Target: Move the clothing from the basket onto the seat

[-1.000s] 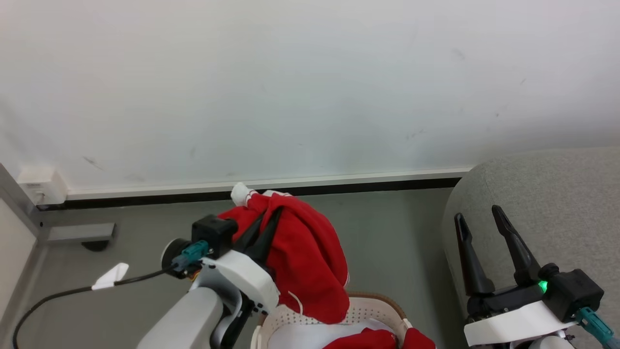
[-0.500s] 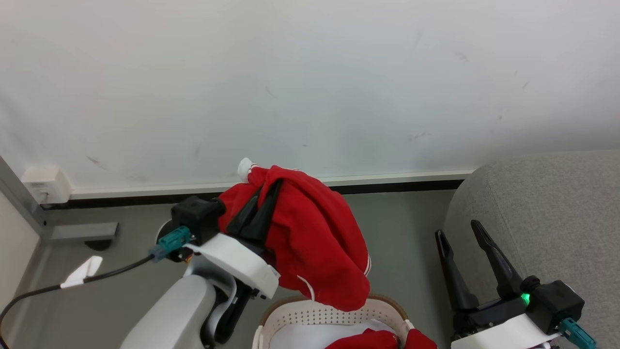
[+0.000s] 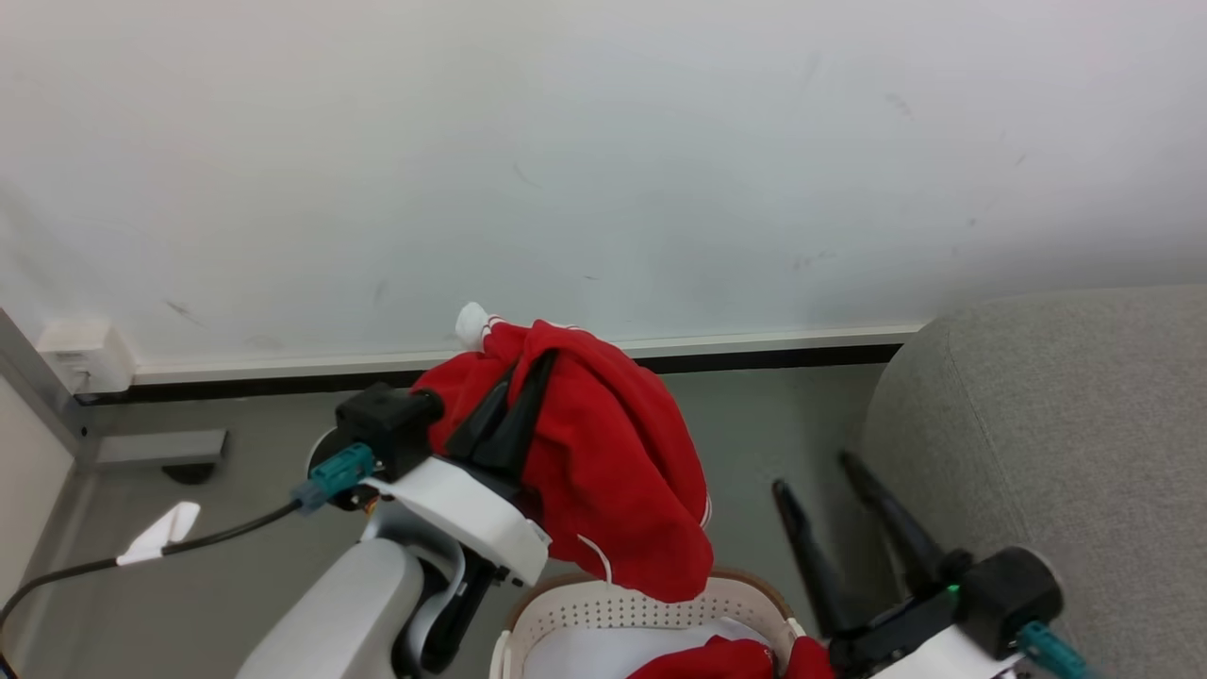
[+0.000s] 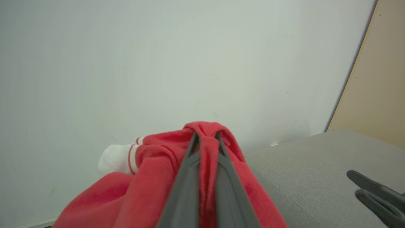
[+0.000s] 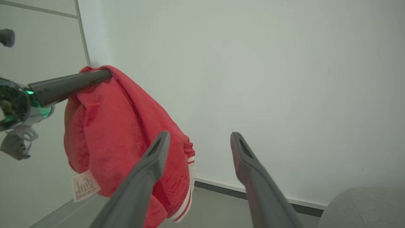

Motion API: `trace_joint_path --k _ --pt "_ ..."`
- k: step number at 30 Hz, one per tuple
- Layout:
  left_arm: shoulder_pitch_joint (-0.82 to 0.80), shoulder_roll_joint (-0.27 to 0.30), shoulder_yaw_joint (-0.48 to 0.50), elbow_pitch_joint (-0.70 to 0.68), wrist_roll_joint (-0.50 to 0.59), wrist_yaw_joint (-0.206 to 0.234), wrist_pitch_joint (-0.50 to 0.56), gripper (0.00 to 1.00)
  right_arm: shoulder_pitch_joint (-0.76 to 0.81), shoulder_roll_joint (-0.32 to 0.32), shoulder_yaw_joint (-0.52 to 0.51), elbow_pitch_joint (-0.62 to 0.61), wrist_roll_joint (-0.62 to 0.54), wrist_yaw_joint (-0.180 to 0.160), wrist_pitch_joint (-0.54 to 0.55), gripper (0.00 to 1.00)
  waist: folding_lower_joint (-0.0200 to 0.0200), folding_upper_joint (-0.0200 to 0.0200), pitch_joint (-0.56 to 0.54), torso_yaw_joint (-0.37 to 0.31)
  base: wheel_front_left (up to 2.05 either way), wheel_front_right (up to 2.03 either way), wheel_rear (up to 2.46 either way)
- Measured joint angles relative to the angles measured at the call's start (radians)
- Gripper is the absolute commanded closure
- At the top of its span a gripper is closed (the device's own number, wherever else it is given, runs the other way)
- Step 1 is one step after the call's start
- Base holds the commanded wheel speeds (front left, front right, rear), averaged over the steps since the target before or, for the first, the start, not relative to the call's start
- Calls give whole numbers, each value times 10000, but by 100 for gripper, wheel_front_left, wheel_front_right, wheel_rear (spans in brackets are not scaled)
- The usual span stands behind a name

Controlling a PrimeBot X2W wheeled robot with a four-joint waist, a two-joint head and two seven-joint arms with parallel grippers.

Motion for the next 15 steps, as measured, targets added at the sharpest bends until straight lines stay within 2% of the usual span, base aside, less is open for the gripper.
trace_joint_path --k 8,11,15 --pt "28 -303 -428 52 4 -94 -4 100 -666 -336 2199 965 892 0 0 0 0 0 -87 256 0 0 0" --pt "45 -616 -807 217 48 -219 17 100 -1150 -504 3183 1509 1469 2 0 0 0 0 -137 579 0 0 0" --pt "44 -905 -1133 341 77 -351 36 100 -1582 -560 3923 2098 1877 2 0 0 0 0 -207 976 0 0 0"
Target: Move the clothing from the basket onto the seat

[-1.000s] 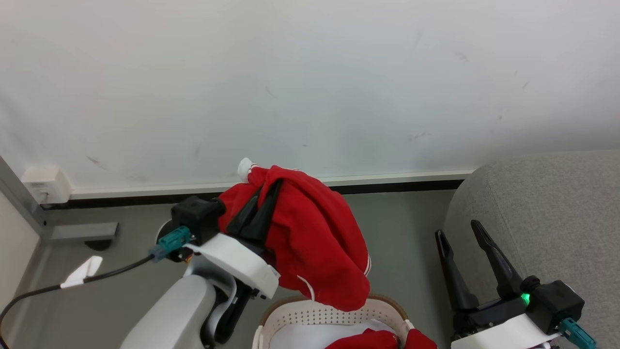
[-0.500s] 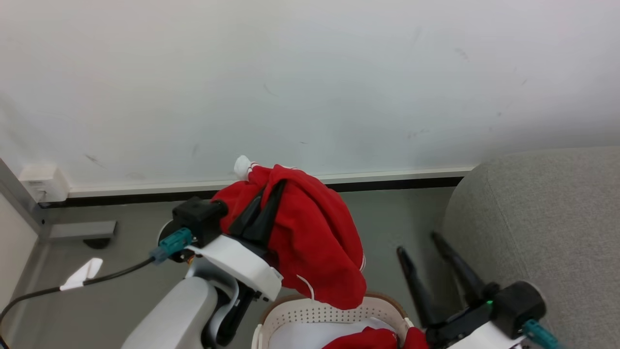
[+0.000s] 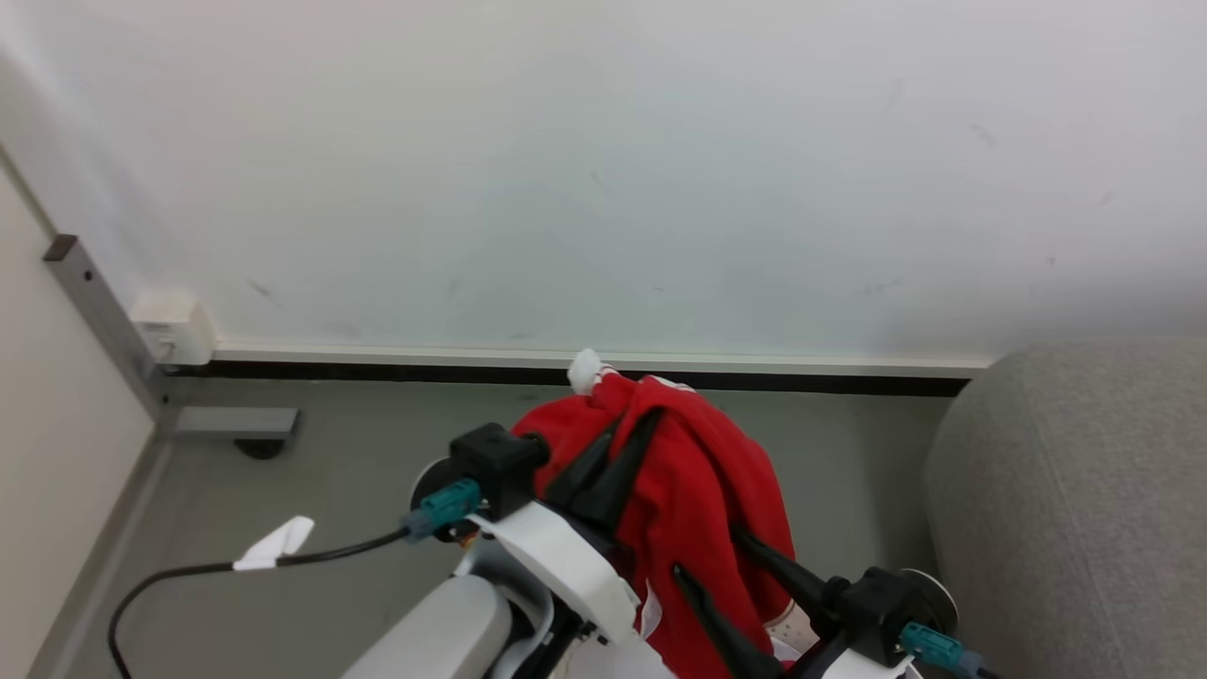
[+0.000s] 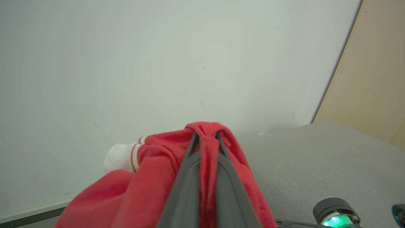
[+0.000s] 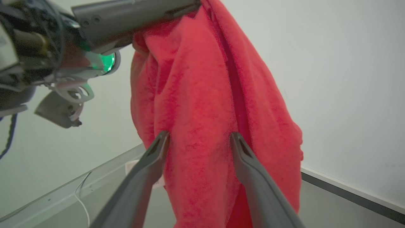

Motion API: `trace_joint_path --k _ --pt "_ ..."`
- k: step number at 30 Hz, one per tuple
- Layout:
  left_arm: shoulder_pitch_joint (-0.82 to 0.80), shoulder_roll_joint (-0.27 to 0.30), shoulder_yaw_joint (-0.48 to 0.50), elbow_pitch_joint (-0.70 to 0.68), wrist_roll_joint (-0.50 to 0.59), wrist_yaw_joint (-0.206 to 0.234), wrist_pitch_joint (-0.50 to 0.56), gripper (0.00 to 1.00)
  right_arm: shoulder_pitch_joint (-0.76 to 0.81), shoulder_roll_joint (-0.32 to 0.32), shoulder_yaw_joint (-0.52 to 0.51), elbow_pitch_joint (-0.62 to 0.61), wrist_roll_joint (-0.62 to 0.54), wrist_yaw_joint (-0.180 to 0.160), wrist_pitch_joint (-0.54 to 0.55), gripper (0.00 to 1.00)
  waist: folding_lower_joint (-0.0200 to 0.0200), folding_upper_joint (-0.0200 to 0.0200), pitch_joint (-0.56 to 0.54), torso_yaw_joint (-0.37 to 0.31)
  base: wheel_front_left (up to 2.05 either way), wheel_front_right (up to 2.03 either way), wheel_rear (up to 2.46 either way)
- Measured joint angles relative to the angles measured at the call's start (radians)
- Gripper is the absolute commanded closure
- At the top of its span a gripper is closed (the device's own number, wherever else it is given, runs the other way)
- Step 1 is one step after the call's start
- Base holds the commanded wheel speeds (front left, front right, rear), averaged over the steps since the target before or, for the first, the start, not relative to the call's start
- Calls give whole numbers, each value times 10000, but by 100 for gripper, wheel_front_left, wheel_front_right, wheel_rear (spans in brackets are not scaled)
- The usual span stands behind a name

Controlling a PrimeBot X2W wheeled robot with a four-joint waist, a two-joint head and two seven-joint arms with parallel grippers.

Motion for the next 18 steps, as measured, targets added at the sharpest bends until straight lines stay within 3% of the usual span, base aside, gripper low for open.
trace_joint_path --k 6,13,14,16,18 --pt "9 -284 -619 150 174 -196 136 100 -452 96 581 940 347 0 2 0 0 0 -123 574 0 0 0" --pt "162 -562 -1070 151 155 -357 244 100 -598 424 65 1624 201 0 0 0 0 0 -243 1142 0 0 0" --pt "169 -577 -1097 150 155 -359 263 100 -597 476 27 1659 150 0 0 28 0 0 -255 1201 0 0 0" --pt "199 -579 -1122 140 138 -357 272 100 -596 533 10 1718 79 0 0 100 0 0 -278 1290 0 0 0" --pt "207 -562 -1097 138 128 -349 270 100 -595 570 -10 1732 42 0 0 100 0 0 -288 1340 0 0 0"
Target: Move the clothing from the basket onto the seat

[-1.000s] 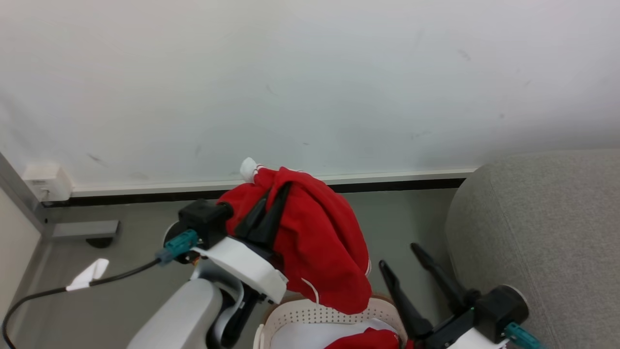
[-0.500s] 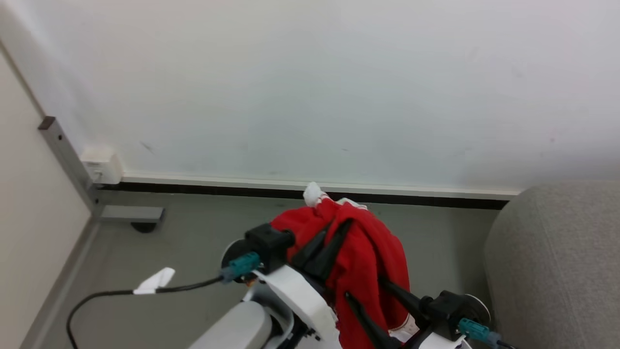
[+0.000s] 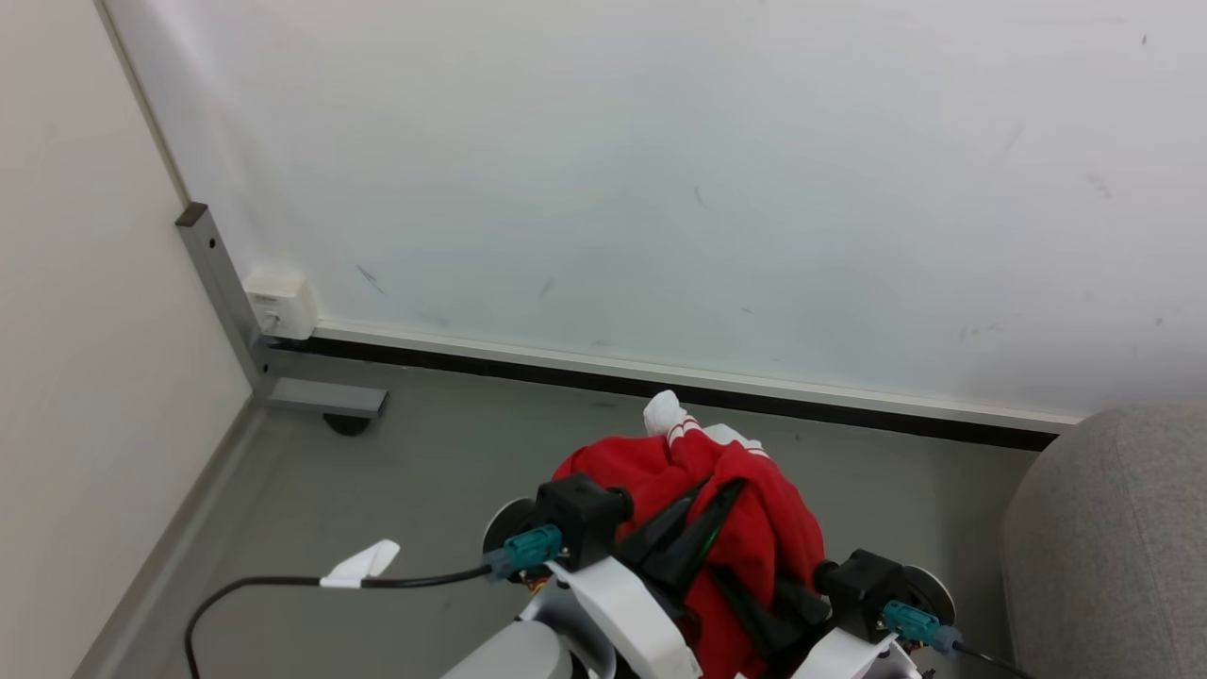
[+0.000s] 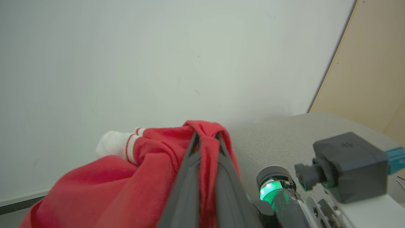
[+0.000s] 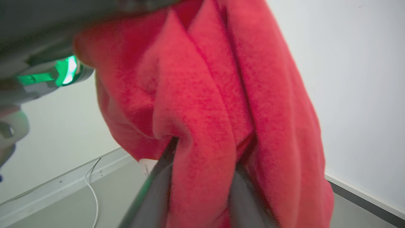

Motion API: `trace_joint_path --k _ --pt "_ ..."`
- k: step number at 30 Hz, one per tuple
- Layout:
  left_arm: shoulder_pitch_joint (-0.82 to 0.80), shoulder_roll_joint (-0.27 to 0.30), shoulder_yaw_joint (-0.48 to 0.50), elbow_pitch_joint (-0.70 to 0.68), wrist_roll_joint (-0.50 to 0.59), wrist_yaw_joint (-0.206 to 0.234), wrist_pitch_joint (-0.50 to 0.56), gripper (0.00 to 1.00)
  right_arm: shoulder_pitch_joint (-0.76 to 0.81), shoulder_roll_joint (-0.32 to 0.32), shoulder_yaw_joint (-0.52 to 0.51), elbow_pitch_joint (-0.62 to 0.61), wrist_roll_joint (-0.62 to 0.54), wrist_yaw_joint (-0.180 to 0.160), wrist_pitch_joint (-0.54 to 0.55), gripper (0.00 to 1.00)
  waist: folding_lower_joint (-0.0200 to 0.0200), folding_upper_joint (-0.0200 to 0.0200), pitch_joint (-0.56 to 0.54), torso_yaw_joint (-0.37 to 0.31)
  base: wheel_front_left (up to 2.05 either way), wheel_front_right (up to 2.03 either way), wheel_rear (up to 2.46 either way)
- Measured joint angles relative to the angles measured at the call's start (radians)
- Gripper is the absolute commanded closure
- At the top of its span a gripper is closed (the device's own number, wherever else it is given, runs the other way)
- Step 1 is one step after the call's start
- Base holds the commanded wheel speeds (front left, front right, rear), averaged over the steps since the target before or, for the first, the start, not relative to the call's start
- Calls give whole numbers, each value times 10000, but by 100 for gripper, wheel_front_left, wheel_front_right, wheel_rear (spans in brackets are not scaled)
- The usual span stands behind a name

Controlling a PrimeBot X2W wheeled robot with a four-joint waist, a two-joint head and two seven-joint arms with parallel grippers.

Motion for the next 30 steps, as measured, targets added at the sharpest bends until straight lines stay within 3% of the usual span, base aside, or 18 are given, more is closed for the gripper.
trace_joint_path --k 26,27,28,29,30 --pt "121 182 199 38 -176 251 -232 100 590 113 -667 -782 -115 0 2 100 0 0 102 -630 0 0 0" --pt "114 192 196 36 -176 261 -238 82 588 102 -696 -790 -134 0 2 100 0 0 117 -681 0 0 0" --pt "108 201 190 33 -176 259 -238 71 587 88 -736 -800 -159 0 2 100 0 0 131 -736 0 0 0" --pt "105 207 174 29 -176 259 -240 51 584 69 -784 -819 -171 0 4 100 0 0 143 -796 0 0 0" --pt "105 209 169 25 -176 259 -242 0 582 50 -821 -842 -173 0 4 100 0 0 156 -864 0 0 0"
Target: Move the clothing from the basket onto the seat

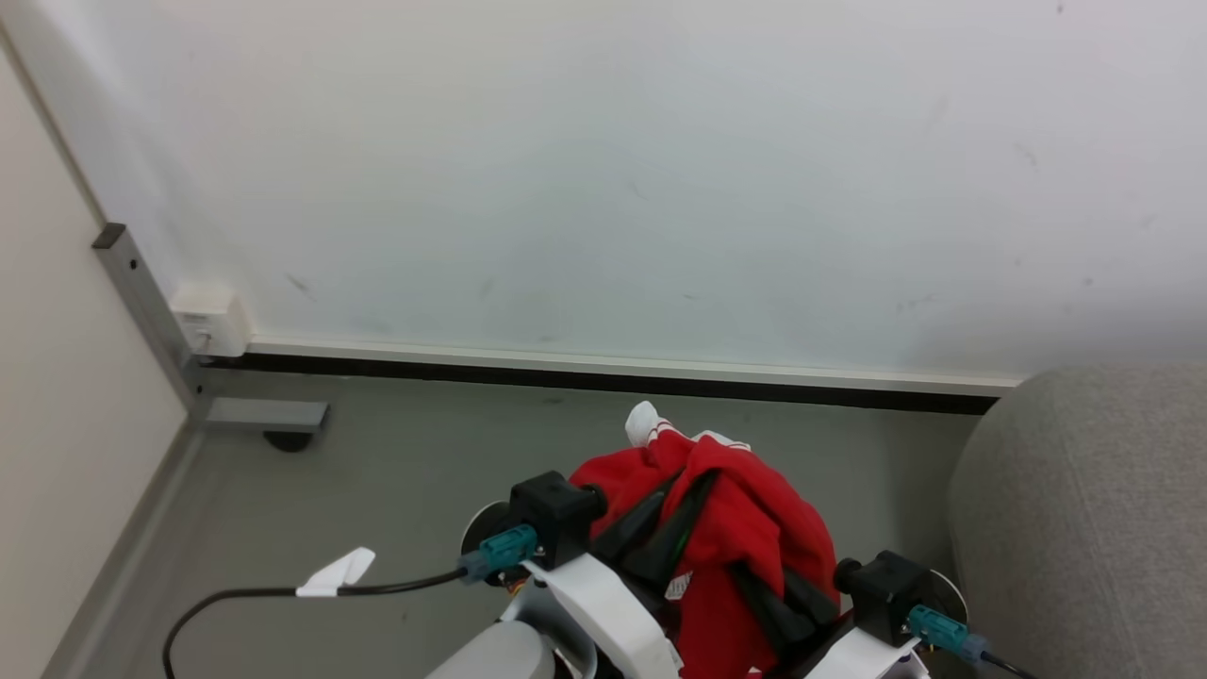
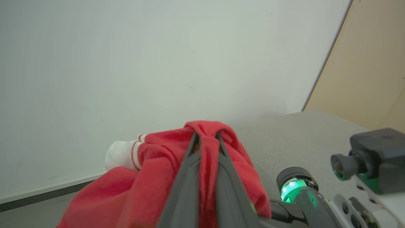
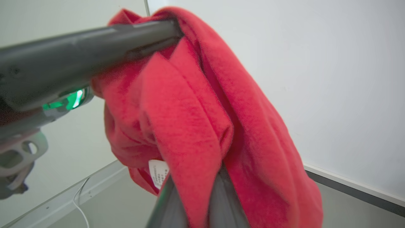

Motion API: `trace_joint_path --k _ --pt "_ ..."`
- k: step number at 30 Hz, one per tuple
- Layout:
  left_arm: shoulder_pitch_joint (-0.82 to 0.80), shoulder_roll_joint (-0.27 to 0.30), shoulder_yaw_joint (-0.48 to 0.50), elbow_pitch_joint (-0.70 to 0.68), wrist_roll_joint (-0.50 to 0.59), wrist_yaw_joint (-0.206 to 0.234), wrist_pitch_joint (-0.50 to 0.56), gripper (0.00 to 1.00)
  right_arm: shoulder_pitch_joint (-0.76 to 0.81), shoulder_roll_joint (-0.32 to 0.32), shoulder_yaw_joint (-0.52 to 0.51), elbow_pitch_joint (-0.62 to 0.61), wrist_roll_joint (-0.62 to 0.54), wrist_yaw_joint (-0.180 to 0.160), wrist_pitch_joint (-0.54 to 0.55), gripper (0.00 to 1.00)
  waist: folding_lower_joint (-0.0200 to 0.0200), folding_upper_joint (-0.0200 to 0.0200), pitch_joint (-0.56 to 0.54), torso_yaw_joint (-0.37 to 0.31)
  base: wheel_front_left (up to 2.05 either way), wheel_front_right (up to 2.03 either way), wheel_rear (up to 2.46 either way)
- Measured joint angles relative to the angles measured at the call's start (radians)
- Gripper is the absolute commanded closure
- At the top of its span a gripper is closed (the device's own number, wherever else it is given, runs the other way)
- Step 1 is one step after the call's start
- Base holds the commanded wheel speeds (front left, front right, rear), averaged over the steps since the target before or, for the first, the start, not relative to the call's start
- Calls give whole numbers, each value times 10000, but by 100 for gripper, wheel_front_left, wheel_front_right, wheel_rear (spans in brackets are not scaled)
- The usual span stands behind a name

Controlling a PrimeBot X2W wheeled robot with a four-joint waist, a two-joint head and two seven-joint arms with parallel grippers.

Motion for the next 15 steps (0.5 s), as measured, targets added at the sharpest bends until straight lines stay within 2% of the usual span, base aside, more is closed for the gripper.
trace_joint_path --k 7,15 --pt "-6 27 -71 -138 0 -21 -13 0 -30 -119 -468 -121 -130 0 2 100 0 0 99 -674 0 0 0" --pt "-4 209 -102 -345 159 77 -203 0 -172 -462 -1352 -385 -410 0 4 100 0 0 292 -1875 0 0 0"
